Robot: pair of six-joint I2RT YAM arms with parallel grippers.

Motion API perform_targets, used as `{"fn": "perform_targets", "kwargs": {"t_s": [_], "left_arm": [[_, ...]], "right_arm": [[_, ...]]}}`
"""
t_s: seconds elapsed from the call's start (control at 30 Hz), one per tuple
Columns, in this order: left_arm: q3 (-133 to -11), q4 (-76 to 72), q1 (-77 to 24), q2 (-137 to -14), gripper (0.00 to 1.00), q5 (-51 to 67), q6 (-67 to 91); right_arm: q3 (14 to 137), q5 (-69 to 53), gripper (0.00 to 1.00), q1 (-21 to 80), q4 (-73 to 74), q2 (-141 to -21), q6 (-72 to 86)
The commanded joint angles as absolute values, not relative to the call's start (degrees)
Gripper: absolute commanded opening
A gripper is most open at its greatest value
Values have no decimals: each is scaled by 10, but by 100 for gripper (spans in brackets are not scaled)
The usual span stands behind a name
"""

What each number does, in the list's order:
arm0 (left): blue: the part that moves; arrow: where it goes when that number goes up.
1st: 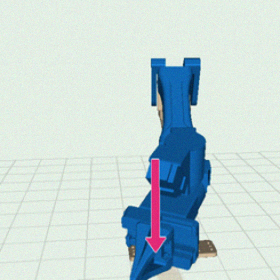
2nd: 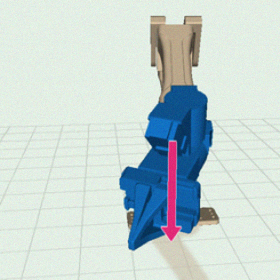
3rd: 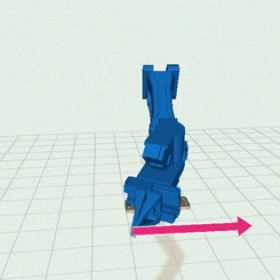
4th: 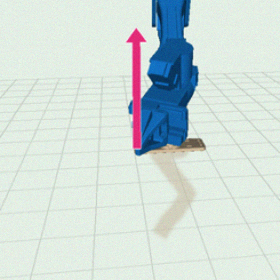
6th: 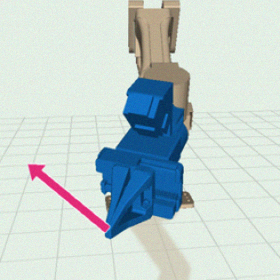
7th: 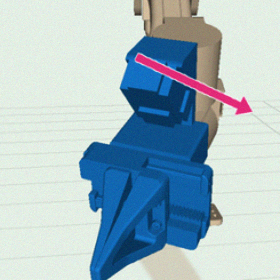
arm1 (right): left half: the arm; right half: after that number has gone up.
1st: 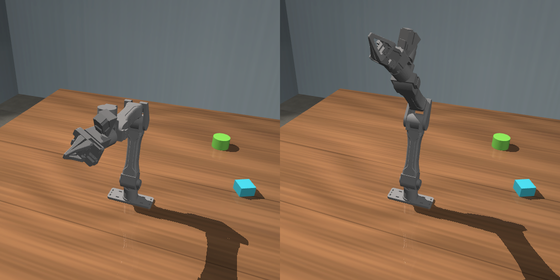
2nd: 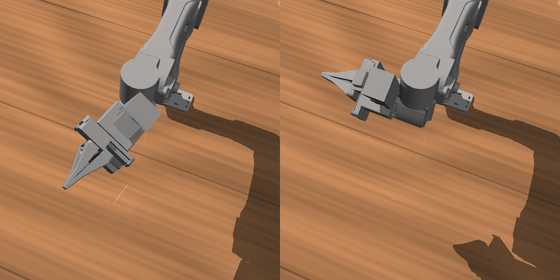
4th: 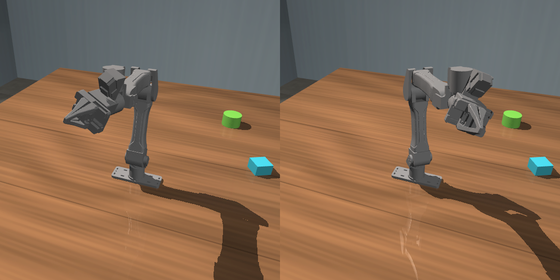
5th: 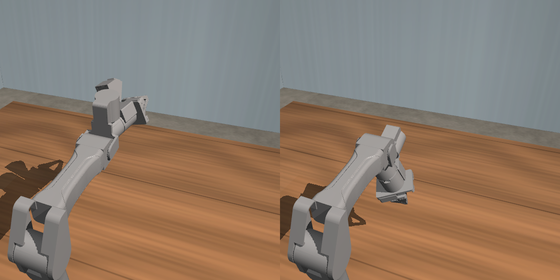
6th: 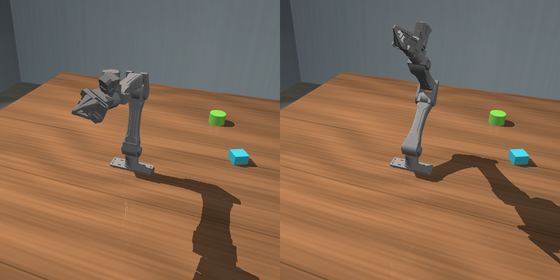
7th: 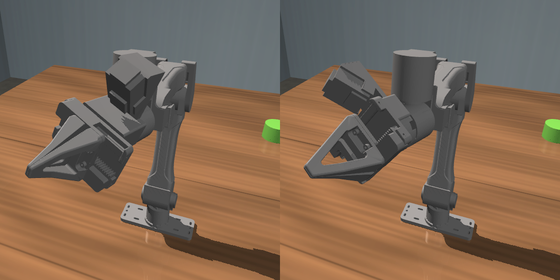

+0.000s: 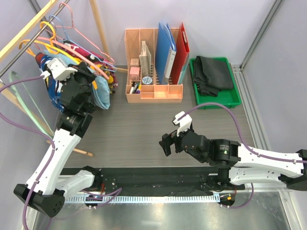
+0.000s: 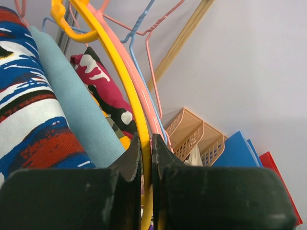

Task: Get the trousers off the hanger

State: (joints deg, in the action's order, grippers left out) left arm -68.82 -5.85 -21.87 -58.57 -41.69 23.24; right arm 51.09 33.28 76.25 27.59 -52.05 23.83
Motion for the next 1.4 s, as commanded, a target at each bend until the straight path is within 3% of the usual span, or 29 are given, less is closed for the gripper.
{"fn": "perform_targets", "kwargs": {"t_s": [0.0, 0.57, 0.97, 1.23, 1.37], "left_arm": [[-688, -169, -237, -541, 0, -353, 198], [-678, -158, -237, -505, 0, -304, 155], [-724, 84, -238, -422, 0, -279, 336], [-751, 184, -237, -401, 0, -137, 474], [-757, 214, -237, -390, 0, -92, 537]], "right_arm": [[533, 333, 99, 760, 262, -534, 248], [542, 319, 99, 760, 257, -540, 252], [544, 314, 99, 760, 253, -554, 224], [544, 279, 99, 760, 186, -550, 126], [554, 238, 99, 760, 77, -560, 61]]}}
